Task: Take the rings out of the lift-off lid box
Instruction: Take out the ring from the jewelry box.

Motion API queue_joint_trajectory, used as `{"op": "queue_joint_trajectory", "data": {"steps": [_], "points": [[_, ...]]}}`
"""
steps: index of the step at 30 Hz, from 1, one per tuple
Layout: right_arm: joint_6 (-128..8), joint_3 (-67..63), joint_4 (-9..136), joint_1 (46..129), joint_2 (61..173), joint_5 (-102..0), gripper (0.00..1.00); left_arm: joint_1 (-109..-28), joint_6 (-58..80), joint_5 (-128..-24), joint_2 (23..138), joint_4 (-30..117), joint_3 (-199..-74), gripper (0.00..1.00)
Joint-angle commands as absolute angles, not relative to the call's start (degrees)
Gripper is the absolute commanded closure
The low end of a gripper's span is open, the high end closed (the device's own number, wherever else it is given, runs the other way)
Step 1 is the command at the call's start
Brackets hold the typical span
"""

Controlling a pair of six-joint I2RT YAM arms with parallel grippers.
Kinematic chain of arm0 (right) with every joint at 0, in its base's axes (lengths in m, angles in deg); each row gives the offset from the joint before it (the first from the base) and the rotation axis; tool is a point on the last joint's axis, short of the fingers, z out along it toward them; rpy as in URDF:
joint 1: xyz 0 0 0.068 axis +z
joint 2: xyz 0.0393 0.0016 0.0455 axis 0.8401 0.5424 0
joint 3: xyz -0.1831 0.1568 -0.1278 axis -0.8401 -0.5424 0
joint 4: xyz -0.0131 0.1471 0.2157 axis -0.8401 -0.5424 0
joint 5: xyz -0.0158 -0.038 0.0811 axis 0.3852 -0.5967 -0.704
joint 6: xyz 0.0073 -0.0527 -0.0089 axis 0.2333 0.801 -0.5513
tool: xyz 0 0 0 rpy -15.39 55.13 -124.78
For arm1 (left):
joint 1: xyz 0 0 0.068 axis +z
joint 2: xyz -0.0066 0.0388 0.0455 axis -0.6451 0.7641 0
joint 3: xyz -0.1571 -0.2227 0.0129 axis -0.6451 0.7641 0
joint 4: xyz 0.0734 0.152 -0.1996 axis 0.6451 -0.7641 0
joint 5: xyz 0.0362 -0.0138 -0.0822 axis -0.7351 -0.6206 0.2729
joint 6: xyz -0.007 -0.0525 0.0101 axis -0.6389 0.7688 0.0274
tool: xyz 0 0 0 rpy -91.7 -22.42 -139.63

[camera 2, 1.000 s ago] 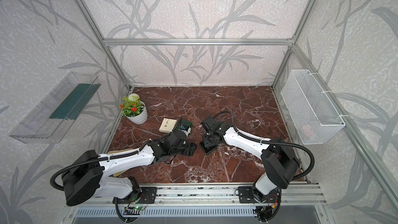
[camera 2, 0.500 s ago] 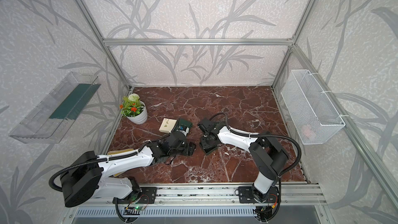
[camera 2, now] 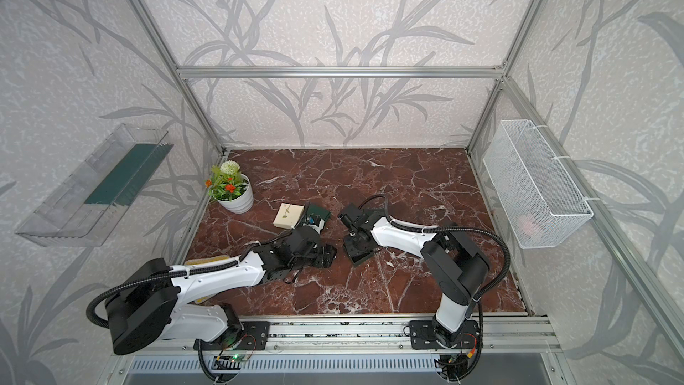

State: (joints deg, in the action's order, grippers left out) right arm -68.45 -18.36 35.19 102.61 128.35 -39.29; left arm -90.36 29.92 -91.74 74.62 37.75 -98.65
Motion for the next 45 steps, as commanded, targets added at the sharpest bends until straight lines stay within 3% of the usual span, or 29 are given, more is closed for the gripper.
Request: {"op": "queue_joint_trajectory", "data": {"steps": [1,11,45], "points": [[-69.49,-18.47,35.08,102.86,127.11,-37.68,0.94,-90.21,31.71,-93.03,75.88,38.93,-99.03,0.22],[-72.79,-21.45,37.93,102.86,121.85,-37.69,1.0,-90.18,33.9,-92.76,78.01,40.17,-100.54,0.22],[-77.5,-23.29,37.19,102.45,114.95,-36.87,1.0,-90.1,35.91,-87.73,82.66,43.74,-104.52,0.22]]}}
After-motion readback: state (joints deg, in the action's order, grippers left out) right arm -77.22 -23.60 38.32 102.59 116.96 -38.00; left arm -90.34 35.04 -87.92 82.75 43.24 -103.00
